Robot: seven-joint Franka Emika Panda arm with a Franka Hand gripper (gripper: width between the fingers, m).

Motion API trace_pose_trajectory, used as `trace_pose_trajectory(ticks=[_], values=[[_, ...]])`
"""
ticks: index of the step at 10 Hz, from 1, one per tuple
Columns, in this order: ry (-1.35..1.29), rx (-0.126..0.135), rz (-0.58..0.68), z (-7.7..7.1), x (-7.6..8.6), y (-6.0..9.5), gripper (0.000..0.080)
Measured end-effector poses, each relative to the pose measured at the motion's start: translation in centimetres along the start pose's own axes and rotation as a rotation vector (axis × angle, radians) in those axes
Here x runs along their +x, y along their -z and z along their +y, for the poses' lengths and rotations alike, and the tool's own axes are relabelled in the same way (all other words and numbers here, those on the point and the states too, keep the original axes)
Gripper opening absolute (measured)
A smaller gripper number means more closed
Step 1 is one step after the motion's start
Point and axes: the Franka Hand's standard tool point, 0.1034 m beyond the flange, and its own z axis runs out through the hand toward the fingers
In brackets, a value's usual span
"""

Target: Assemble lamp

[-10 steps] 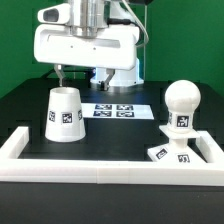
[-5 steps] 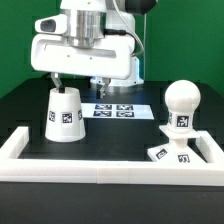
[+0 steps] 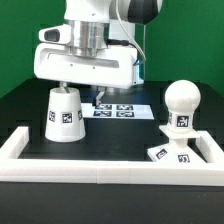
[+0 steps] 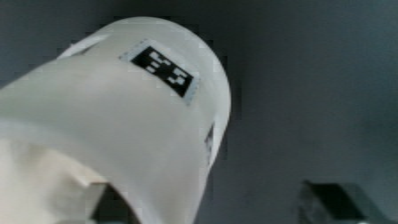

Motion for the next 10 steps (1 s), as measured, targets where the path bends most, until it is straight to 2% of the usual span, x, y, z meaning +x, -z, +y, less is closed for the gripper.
trace_pose_trajectory(ticks=[1, 2, 3, 4, 8, 9, 10], values=[[0.002, 0.0, 0.0, -0.1, 0.0, 0.0, 0.0283], [0.005, 0.0, 0.0, -0.2, 0.0, 0.0, 0.0149], [0.005, 0.0, 0.003, -0.3, 0.1, 0.0, 0.0149], [0.005, 0.0, 0.003, -0.3, 0.1, 0.0, 0.0044], [0.006, 0.0, 0.003, -0.5, 0.1, 0.1, 0.0044], [-0.03, 0.011, -0.013, -2.0, -0.2, 0.5, 0.0044], [-0.063, 0.03, -0.037, -4.2, -0.3, 1.8, 0.0044]])
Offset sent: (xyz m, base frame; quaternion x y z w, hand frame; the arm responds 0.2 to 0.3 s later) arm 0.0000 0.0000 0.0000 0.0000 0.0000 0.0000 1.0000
